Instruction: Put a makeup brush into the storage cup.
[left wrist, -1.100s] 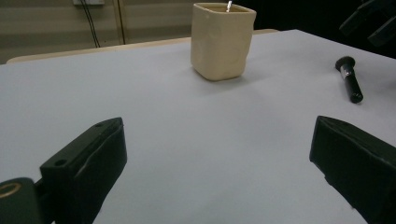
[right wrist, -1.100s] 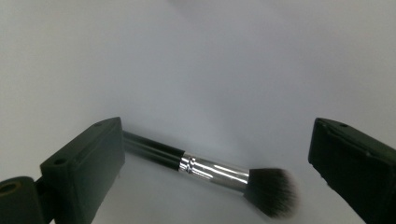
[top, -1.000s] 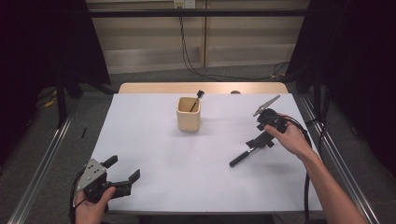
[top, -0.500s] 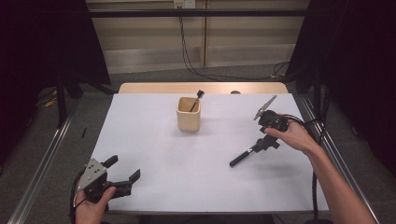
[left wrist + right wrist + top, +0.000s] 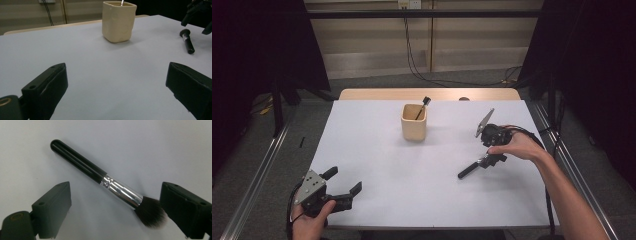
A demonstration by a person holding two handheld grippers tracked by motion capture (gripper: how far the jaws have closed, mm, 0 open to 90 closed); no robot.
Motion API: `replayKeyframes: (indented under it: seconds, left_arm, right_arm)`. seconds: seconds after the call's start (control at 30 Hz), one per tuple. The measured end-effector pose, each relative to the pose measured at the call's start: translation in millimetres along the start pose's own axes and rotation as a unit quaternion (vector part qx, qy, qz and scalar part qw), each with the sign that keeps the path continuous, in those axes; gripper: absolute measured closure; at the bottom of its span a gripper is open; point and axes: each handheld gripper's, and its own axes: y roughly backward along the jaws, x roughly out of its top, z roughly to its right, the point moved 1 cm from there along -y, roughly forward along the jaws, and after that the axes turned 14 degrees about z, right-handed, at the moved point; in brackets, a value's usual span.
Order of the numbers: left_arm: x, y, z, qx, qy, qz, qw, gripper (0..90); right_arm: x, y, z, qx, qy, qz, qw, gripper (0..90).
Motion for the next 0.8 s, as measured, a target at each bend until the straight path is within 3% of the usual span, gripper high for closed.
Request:
replayKeyframes:
  seconds: [0.33,0.6,0.8]
  left_arm:
    - [-0.2,-0.2,0.1,-0.002,-0.003,-0.002,1.0000,4.0]
    - [-0.6,-0.7,0.2,-0.003,-0.005,-0.004,1.0000,4.0]
    - [-1.3,-1.6,0.7,-0.004,-0.004,-0.007,1.0000,4.0]
  right_arm:
    - [0.5,-19.5,-3.1,-0.006,0.035,-0.027,0.9990,12.4]
    - [-3.6,-25.5,1.0,-0.005,0.046,-0.034,0.9983,27.5]
    - [-7.3,-34.4,4.2,0.001,0.060,-0.052,0.9969,33.1]
